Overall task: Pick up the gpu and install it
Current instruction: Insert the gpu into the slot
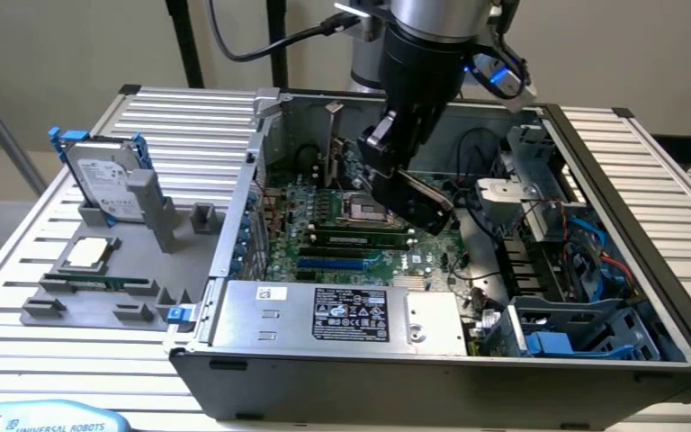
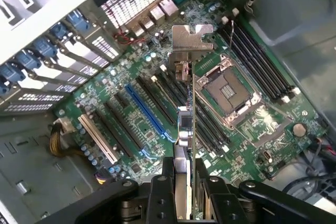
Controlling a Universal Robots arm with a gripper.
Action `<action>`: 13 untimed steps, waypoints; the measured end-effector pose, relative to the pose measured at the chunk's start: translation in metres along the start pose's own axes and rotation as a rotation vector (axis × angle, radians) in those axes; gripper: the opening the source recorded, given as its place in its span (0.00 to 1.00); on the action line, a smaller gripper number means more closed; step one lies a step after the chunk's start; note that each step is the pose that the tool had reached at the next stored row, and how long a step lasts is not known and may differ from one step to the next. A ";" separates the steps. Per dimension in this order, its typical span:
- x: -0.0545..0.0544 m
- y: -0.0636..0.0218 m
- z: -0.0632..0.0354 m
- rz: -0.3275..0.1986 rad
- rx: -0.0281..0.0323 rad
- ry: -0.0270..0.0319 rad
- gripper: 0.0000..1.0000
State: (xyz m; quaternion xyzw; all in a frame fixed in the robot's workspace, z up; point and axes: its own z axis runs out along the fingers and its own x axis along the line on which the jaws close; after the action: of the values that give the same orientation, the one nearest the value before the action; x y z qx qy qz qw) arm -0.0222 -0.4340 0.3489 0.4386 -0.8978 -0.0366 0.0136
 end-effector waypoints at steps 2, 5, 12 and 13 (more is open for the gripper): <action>0.000 -0.0001 0.0006 -0.036 0.0000 0.0027 0.27; 0.000 -0.0001 0.0015 -0.090 0.0002 0.0064 0.27; 0.000 -0.0003 0.0037 -0.218 0.0023 0.0140 0.27; 0.000 -0.0003 0.0041 -0.236 0.0031 0.0147 0.27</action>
State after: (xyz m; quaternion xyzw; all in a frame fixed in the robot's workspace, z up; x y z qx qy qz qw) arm -0.0222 -0.4340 0.3448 0.5415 -0.8399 -0.0334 0.0151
